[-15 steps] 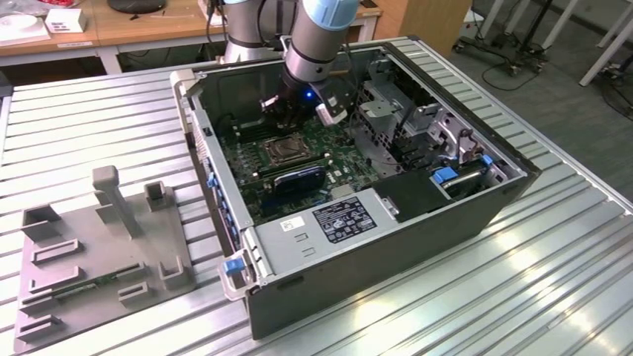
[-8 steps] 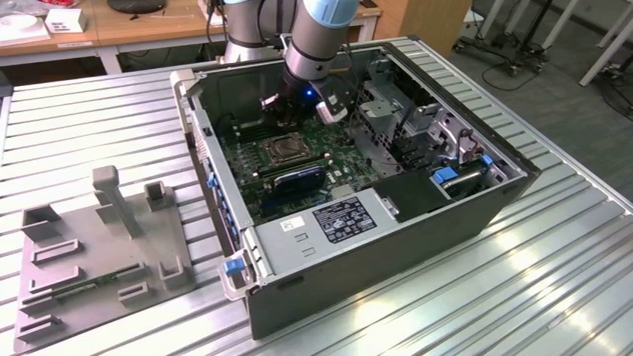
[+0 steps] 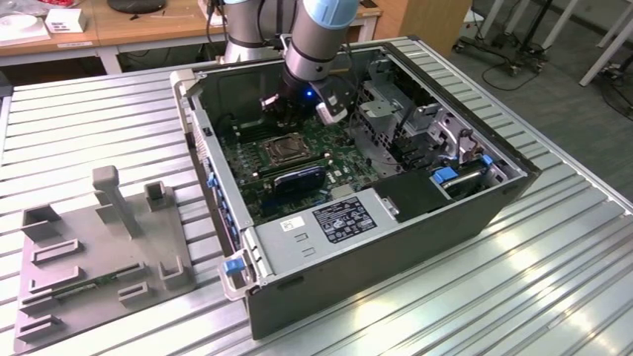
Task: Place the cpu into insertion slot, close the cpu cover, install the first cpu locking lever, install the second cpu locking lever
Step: 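Install the first cpu locking lever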
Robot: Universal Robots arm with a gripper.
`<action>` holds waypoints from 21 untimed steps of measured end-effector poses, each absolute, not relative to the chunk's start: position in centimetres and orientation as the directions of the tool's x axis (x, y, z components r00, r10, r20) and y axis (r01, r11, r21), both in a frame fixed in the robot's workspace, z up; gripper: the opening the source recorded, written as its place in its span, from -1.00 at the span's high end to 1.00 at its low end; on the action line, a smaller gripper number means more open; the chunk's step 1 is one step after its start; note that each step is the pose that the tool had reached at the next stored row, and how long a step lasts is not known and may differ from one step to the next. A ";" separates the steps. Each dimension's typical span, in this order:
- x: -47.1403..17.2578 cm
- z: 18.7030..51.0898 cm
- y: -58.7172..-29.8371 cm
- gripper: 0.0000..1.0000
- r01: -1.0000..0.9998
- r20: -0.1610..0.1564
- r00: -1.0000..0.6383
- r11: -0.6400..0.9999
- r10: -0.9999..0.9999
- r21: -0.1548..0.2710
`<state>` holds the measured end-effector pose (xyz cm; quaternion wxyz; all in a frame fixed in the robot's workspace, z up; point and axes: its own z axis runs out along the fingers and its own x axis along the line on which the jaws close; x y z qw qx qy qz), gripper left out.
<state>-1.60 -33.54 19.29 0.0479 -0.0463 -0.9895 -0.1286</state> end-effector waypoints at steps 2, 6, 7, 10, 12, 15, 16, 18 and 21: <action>-1.6 19.3 -33.5 0.79 0.104 0.107 -0.991 0.961 0.079 0.258; -1.6 19.2 -33.5 0.79 0.104 0.108 -0.991 0.955 0.076 0.277; -1.6 19.2 -33.5 0.79 0.104 0.108 -0.991 0.955 0.076 0.280; -1.6 19.2 -33.5 0.79 0.104 0.108 -0.991 0.954 0.076 0.280; -1.6 19.2 -33.5 0.79 0.104 0.108 -0.991 0.954 0.076 0.280; -1.6 19.5 -33.5 0.79 0.104 0.108 -0.991 0.955 0.076 0.280; -1.6 19.7 -33.5 0.79 0.104 0.108 -0.991 0.955 0.076 0.280; -1.6 20.2 -33.5 0.79 0.104 0.108 -0.991 0.954 0.076 0.280; -1.6 20.7 -33.5 0.79 0.104 0.108 -0.991 0.954 0.076 0.280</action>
